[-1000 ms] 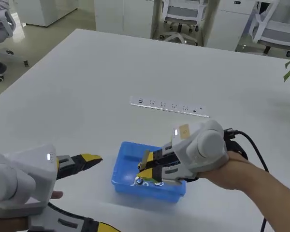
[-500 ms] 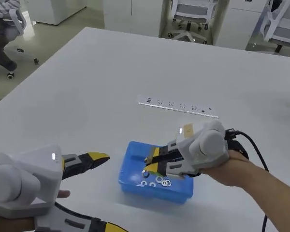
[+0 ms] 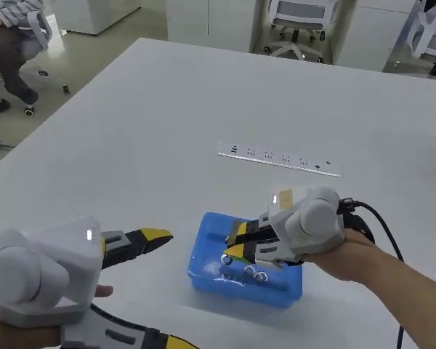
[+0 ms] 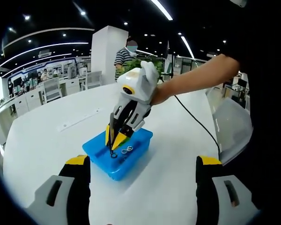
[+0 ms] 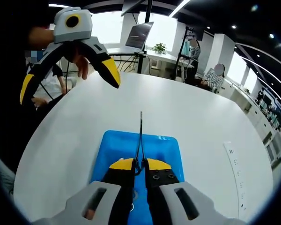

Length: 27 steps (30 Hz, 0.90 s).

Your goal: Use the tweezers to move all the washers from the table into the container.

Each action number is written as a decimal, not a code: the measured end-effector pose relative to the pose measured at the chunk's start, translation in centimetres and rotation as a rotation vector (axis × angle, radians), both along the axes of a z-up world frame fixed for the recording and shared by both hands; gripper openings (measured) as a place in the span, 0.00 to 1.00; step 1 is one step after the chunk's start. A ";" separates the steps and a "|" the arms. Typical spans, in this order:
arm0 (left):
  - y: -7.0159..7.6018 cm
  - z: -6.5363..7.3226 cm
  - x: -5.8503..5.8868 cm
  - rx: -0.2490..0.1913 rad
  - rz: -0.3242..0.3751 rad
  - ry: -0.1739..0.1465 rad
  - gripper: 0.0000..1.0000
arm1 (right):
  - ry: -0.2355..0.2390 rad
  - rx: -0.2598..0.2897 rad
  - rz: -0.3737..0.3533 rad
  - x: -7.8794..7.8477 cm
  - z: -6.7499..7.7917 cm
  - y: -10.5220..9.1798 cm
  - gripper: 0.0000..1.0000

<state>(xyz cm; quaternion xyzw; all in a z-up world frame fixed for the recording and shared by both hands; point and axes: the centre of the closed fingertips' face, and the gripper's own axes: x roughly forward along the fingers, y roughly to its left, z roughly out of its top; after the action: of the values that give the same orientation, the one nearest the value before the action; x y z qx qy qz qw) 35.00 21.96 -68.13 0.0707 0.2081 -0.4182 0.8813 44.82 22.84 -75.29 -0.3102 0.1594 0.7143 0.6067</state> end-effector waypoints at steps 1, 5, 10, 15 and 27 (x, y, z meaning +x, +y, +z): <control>0.0 0.0 0.0 0.002 0.000 0.001 0.99 | 0.000 -0.001 -0.001 0.0 -0.1 0.1 0.09; 0.0 0.0 0.4 0.012 0.002 0.003 0.99 | 0.008 -0.003 0.002 0.1 -0.5 0.3 0.09; -0.2 0.2 1.4 0.012 -0.006 -0.002 0.99 | 0.014 0.000 0.004 0.0 -0.6 0.5 0.09; -0.4 0.2 2.5 0.019 -0.023 0.000 0.94 | 0.017 -0.011 0.016 -0.3 -1.1 0.5 0.09; -0.6 0.0 4.1 0.040 -0.065 0.007 0.80 | 0.019 -0.019 0.028 -0.4 -1.7 0.6 0.09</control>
<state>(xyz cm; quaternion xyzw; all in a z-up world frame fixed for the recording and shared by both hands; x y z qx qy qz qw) 39.14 21.32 -68.13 0.0935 0.2172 -0.4425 0.8650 44.42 23.41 -76.96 -0.3113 0.1677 0.7241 0.5922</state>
